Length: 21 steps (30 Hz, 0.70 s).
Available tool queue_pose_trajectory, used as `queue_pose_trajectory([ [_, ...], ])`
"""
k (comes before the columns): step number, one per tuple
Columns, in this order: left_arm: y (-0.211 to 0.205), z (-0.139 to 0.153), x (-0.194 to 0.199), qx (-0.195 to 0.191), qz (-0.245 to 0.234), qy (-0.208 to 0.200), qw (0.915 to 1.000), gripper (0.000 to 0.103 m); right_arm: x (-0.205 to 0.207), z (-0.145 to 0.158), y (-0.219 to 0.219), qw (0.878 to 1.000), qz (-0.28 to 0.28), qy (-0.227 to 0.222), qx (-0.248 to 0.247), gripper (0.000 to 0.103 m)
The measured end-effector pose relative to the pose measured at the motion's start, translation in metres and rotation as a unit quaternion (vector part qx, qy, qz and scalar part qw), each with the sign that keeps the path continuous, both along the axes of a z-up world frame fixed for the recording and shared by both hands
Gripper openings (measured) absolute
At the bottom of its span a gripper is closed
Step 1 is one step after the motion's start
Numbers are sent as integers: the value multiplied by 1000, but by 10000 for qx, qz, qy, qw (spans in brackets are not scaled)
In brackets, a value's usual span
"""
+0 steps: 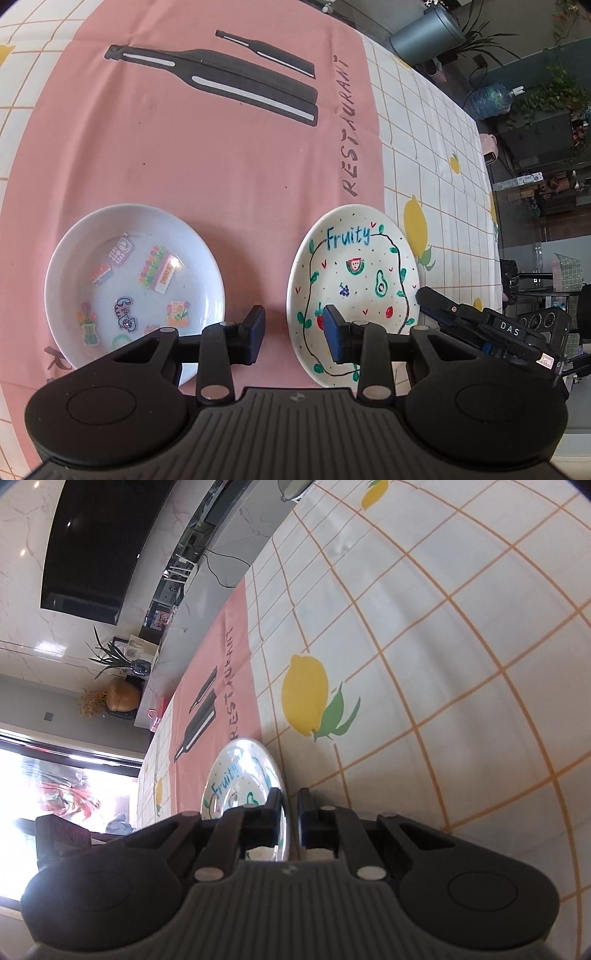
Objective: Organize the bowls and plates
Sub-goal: 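Grasp the Fruity plate rim with both grippers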
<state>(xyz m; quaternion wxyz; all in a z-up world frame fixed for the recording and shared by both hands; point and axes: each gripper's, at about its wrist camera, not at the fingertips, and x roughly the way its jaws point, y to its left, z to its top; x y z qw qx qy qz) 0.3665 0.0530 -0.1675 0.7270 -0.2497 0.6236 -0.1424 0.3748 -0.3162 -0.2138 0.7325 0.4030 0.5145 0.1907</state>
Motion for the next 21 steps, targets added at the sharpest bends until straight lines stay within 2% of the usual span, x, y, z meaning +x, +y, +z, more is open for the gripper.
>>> queue_pose_trajectory([
  [5,4,-6,3,-230,244,131,9994,31,0,-3,0,9999,12,11,143,6],
  [6,6,-8,3,-322,318,153,9989,27,-1,-4,0,9999,23,17,162,6],
  [7,8,-10,3,-402,384,180,9983,20,-1,-4,1,9999,52,8,161,6],
  [11,12,-13,2,-477,495,227,9974,12,-3,-1,4,9999,95,-58,54,5],
  [14,14,-12,1,-490,554,205,9971,11,-3,3,8,9999,99,-117,-67,4],
  [21,0,-1,-2,-149,335,-10,9993,11,-5,10,13,9995,97,-202,-227,4],
])
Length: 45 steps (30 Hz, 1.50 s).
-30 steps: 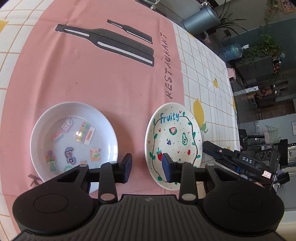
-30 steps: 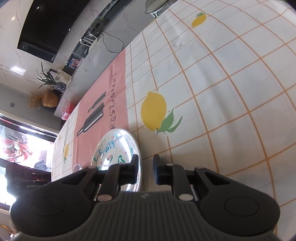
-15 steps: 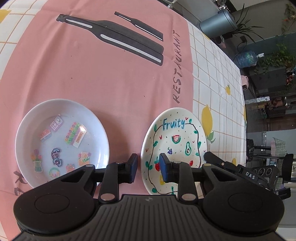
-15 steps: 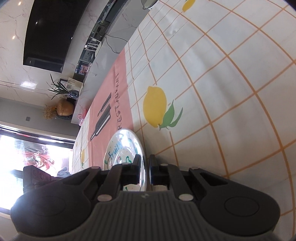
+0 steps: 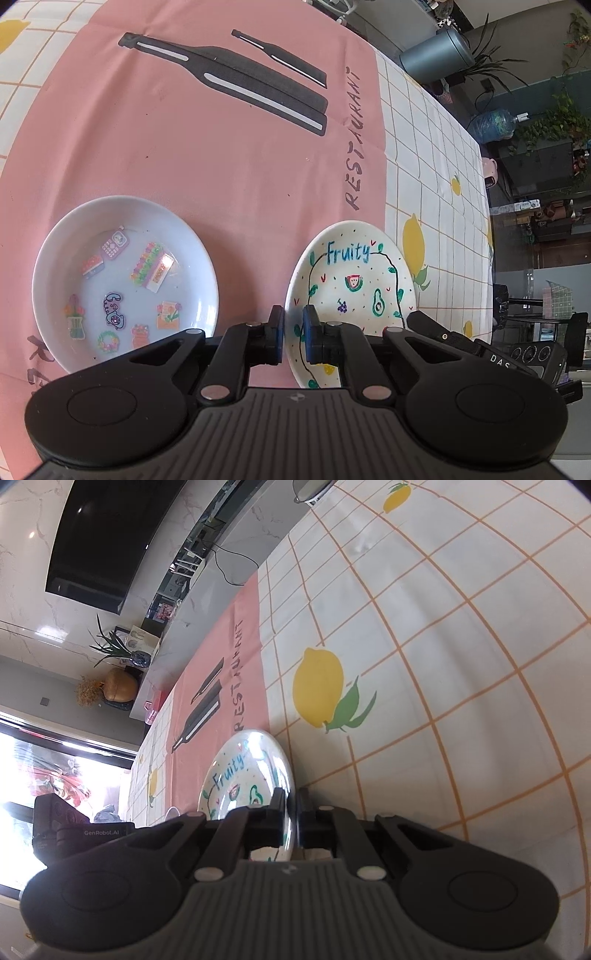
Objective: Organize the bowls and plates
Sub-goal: 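Grasp the Fruity plate rim with both grippers, then lift the Fruity plate with both grippers and tilt it on edge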
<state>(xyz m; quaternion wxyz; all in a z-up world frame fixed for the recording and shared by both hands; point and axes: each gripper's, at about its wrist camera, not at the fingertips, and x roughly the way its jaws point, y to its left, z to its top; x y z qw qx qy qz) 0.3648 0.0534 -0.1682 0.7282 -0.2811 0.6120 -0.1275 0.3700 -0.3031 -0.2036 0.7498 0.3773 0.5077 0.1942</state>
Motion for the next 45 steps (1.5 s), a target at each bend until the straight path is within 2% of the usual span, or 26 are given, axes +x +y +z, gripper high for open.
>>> queue_pose_trajectory([
  [5,-6,11,-4,119,-80,-136,9998,9,-2,1,-5,9998,-112,106,106,4],
  [11,-11,29,-18,297,-146,-251,9991,9,-15,15,-4,9998,-95,-115,108,4],
  [20,-16,56,-61,512,-352,-309,9976,11,-62,41,-5,9992,-105,-296,242,4],
  [23,-16,60,-74,549,-449,-339,9969,11,-80,41,-3,9989,-85,-30,459,4],
  [26,-18,59,-86,531,-520,-217,9970,11,-95,33,-2,9987,-62,216,464,4],
  [29,-27,59,-96,735,-781,-257,9939,11,-109,34,-2,9987,-33,242,444,4],
  [32,-34,60,-104,783,-934,-284,9921,12,-124,34,-9,9983,-57,206,544,4],
  [37,-47,61,-109,1007,-1180,-376,9872,12,-145,27,-17,9973,-96,375,631,4],
  [42,-56,54,-99,1156,-1425,-117,9829,14,-149,25,-20,9963,-219,487,668,5],
  [45,-65,48,-96,1430,-1687,6,9752,17,-149,23,-18,9961,-164,540,672,5],
])
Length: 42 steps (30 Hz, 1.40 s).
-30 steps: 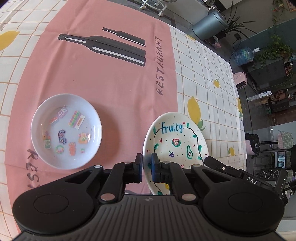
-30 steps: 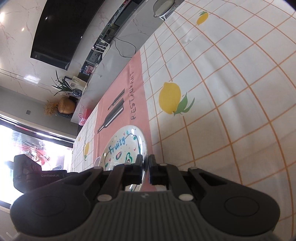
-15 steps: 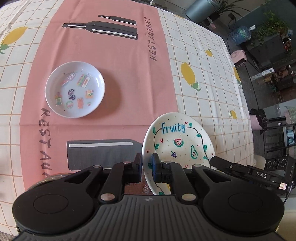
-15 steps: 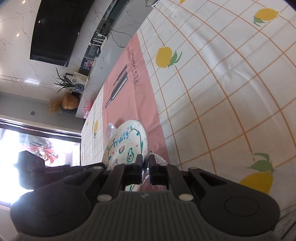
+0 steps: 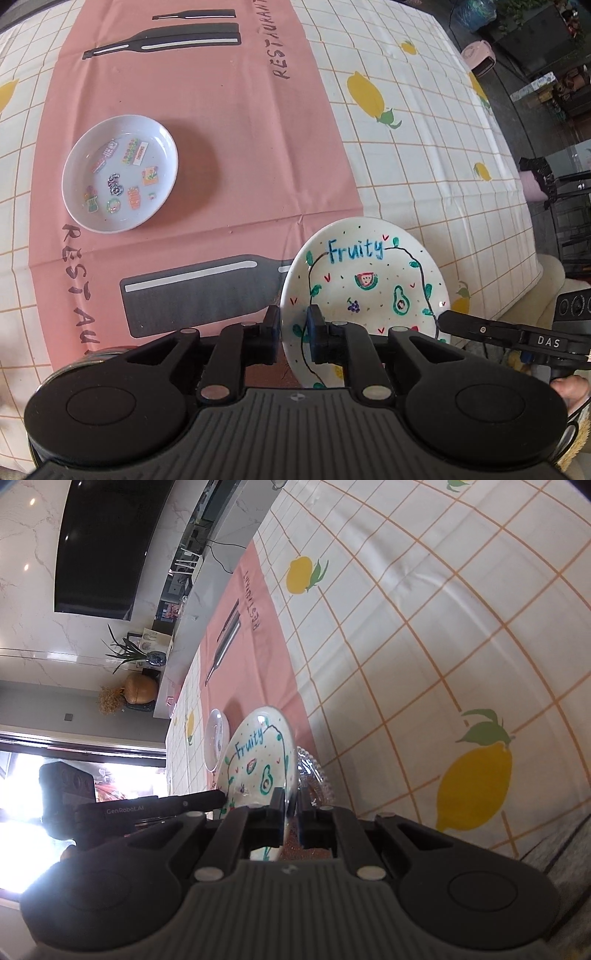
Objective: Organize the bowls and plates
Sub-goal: 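Lift the Fruity plate with both grippers and tilt it on edge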
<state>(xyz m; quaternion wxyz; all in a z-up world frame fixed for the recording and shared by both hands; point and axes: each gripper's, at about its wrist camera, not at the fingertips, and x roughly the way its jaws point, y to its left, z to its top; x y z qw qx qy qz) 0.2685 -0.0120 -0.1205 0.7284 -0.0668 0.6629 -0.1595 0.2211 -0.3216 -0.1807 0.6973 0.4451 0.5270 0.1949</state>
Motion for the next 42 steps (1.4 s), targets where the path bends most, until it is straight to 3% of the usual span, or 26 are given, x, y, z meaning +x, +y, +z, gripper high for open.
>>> queue_pose_trajectory([
  [9,-11,-10,1,457,-323,160,9983,18,-2,-5,6,9994,225,139,-205,7],
  [15,-14,-15,3,719,-410,187,9964,19,-2,-2,20,9962,739,63,-447,8],
  [23,-18,-17,3,787,-561,166,9952,19,-5,0,32,9908,1069,-8,-830,9],
  [27,-21,-18,3,786,-693,101,9944,20,-7,6,37,9893,1184,-150,-841,24],
  [31,-24,-20,2,729,-795,100,9941,22,-8,7,35,9906,1150,-103,-734,30],
  [33,-24,-22,1,646,-812,135,9945,25,-9,9,34,9916,1126,-133,-625,41],
  [38,-21,-24,3,572,-788,176,9951,27,-5,8,29,9939,1062,-13,-299,56],
  [42,-21,-25,3,566,-833,219,9947,28,-3,14,34,9910,1298,-67,-329,69],
])
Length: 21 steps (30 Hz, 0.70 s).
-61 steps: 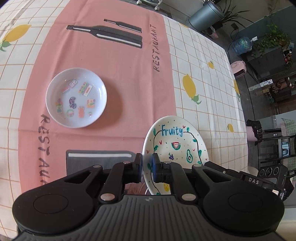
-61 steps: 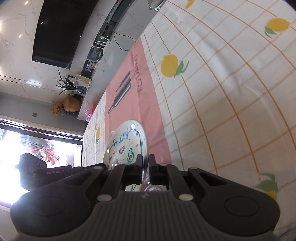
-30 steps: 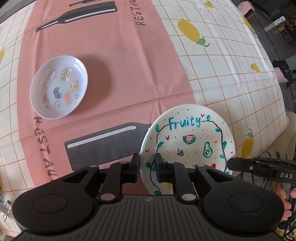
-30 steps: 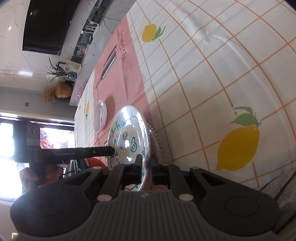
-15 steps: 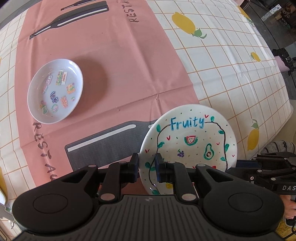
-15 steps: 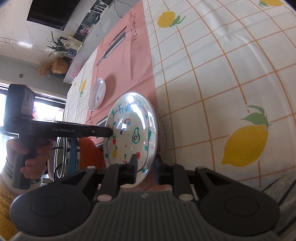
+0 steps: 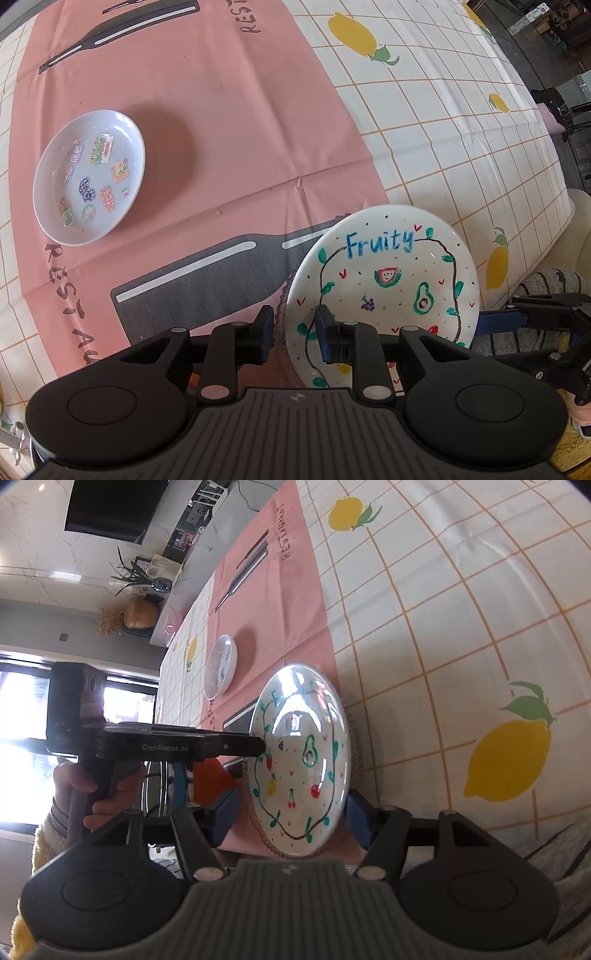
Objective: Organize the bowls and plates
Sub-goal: 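Lift the Fruity plate with both grippers and tilt it on edge, then lower the Fruity plate flat onto the cloth and open both grippers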
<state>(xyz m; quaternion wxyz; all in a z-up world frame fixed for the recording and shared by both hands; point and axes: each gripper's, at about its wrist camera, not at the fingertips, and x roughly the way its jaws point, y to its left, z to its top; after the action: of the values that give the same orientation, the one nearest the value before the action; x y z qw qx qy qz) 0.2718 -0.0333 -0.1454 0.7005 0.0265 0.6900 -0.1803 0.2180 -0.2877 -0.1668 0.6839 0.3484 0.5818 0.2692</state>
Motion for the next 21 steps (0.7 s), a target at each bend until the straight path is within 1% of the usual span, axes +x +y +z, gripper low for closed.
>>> queue_pose_trajectory([
  [5,-2,0,0,7,-23,-10,10000,29,-1,2,4,9999,134,-16,-46,71],
  [8,-1,-1,0,-20,-18,-5,10000,33,-2,5,4,9992,195,-75,-347,72],
  [10,-2,-2,-1,-21,-23,-18,10000,33,-2,9,0,9989,199,-176,-390,72],
  [12,-3,-1,-1,-13,-11,-20,10000,33,1,10,-7,9990,1,-228,-383,72],
  [13,-3,-1,-1,-13,2,-14,10000,33,2,10,-9,9985,-143,-244,-465,72],
  [14,-2,-1,-1,-19,22,-6,10000,33,2,10,-12,9971,-332,-281,-622,69],
  [16,-1,-2,0,-40,68,-4,10000,33,3,10,-14,9921,-641,-380,-1014,47],
  [17,-1,-1,0,-59,94,-12,9999,33,4,9,-14,9907,-709,-411,-1082,22],
  [18,-1,-2,0,-82,129,-25,9999,34,5,8,-14,9903,-750,-411,-1098,8],
  [20,-1,-2,0,-124,148,-28,9998,37,6,7,-13,9888,-804,-457,-1168,4],
  [21,-1,-3,0,-145,165,-21,9998,38,6,7,-11,9868,-807,-509,-1311,4],
])
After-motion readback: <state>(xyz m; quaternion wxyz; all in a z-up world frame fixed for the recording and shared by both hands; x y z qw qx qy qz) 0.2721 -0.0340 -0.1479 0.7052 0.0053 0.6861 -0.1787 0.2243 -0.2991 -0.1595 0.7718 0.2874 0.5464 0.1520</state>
